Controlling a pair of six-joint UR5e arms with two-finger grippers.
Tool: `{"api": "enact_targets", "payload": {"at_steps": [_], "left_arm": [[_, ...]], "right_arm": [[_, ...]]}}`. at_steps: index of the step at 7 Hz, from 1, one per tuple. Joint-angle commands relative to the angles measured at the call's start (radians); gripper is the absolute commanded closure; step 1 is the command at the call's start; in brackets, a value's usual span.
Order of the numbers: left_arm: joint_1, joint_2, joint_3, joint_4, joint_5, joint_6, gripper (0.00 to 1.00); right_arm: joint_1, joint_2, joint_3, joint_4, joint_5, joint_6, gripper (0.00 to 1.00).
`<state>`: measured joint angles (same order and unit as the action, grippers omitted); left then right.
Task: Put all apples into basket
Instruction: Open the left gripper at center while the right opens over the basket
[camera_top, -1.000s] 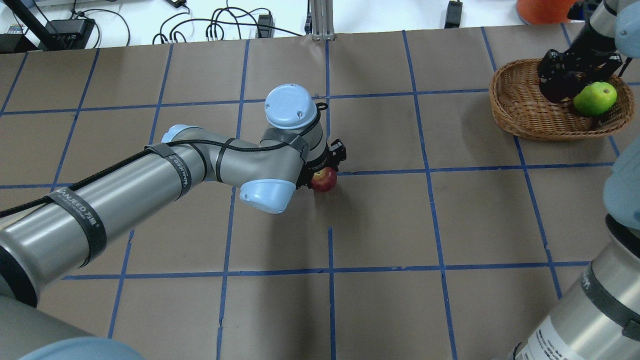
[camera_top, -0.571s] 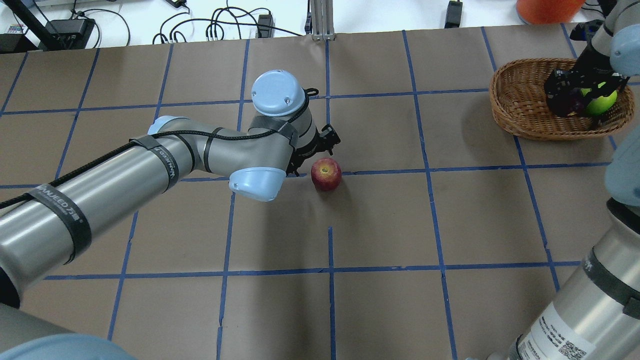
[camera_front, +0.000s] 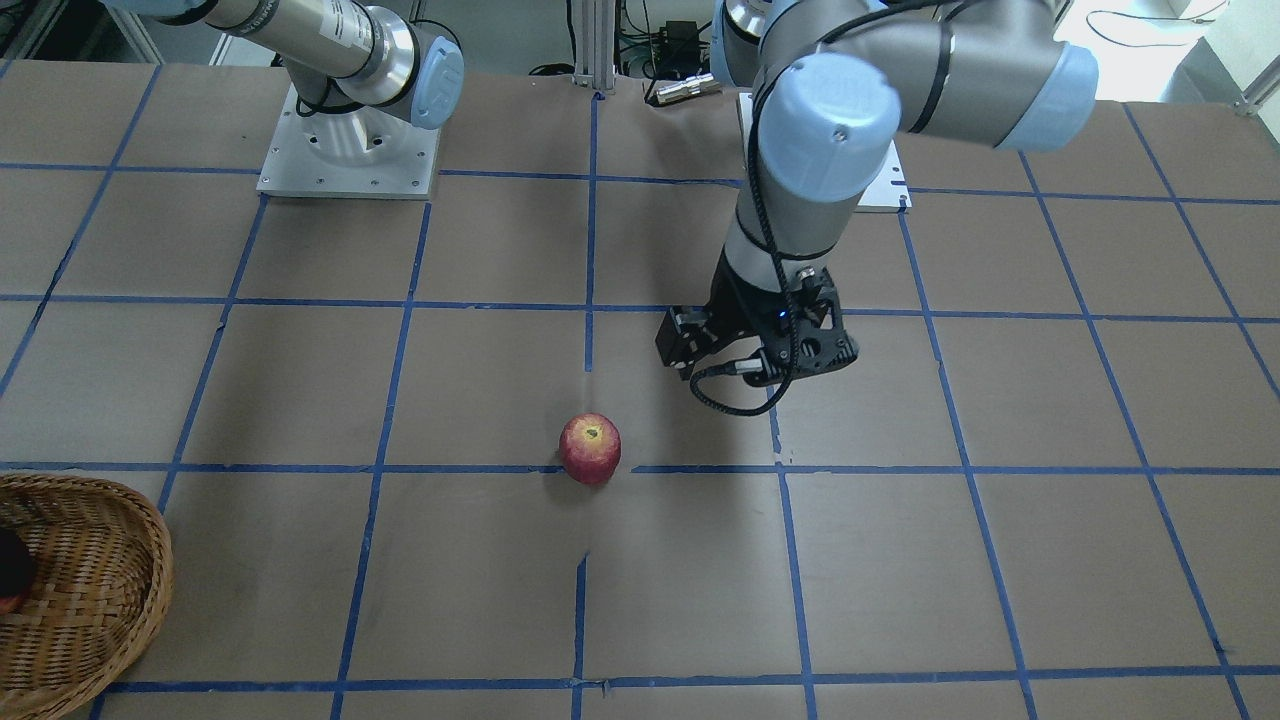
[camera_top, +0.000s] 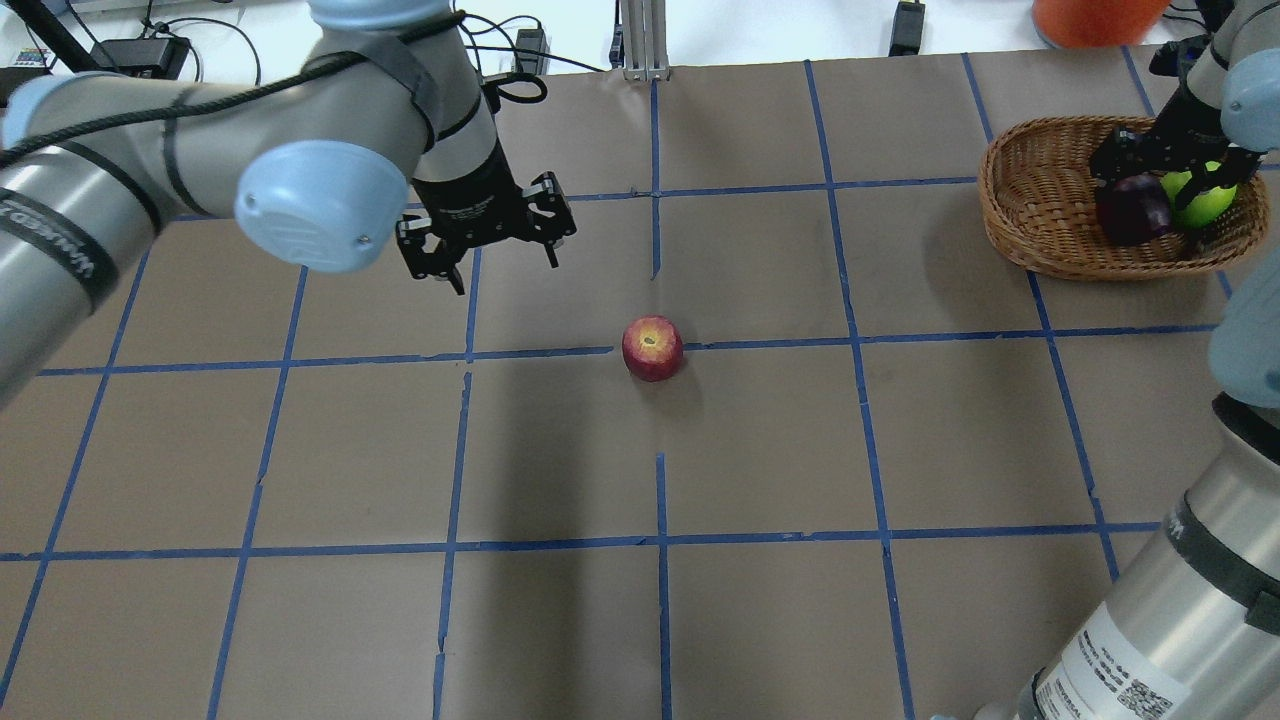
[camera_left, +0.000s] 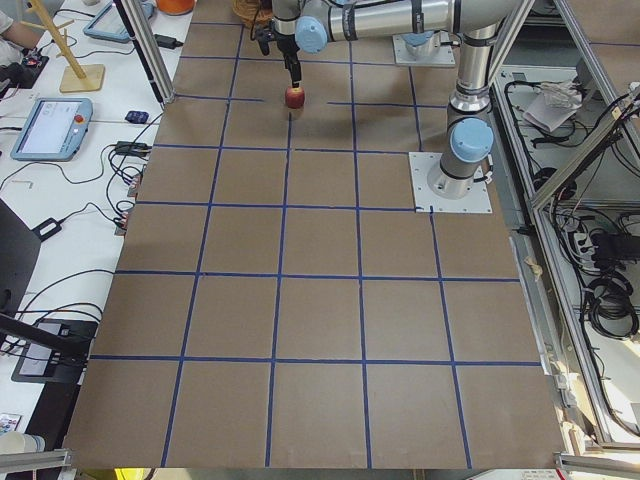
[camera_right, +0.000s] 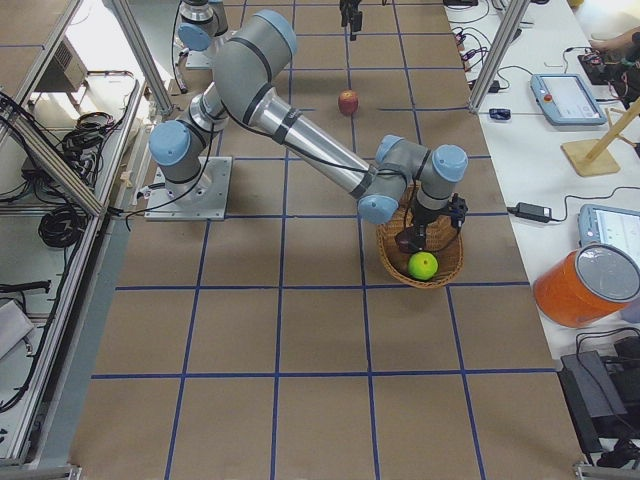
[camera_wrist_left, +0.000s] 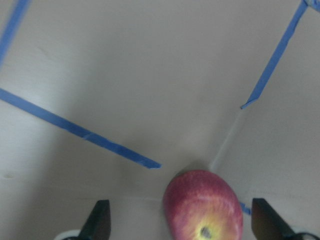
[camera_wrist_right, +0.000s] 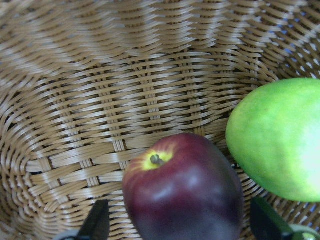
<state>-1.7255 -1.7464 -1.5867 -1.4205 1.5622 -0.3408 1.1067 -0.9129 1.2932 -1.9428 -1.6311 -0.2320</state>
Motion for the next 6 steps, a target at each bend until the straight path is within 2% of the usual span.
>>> {"api": "enact_targets", "payload": {"at_steps": [1, 2, 3, 4, 6], "left_arm": [[0.024, 0.134, 0.016, -0.126, 0.067, 0.232, 0.0], [0.046, 0.174, 0.03, -0.145, 0.075, 0.233, 0.0], [0.067, 0.171, 0.027, -0.153, 0.069, 0.227, 0.0], [0.084, 0.169, 0.045, -0.208, 0.044, 0.224, 0.0], [0.081, 0.174, 0.053, -0.218, 0.044, 0.233, 0.0]], "right_arm": [[0.094, -0.14, -0.008, 0.169, 0.013, 0.011, 0.0], [0.204, -0.221, 0.0, 0.273, 0.013, 0.013, 0.0], [0.307, -0.271, 0.008, 0.383, 0.014, 0.014, 0.0], [0.408, -0.279, 0.011, 0.39, 0.025, 0.083, 0.0], [0.588, -0.262, 0.017, 0.383, 0.187, 0.355, 0.0]]}}
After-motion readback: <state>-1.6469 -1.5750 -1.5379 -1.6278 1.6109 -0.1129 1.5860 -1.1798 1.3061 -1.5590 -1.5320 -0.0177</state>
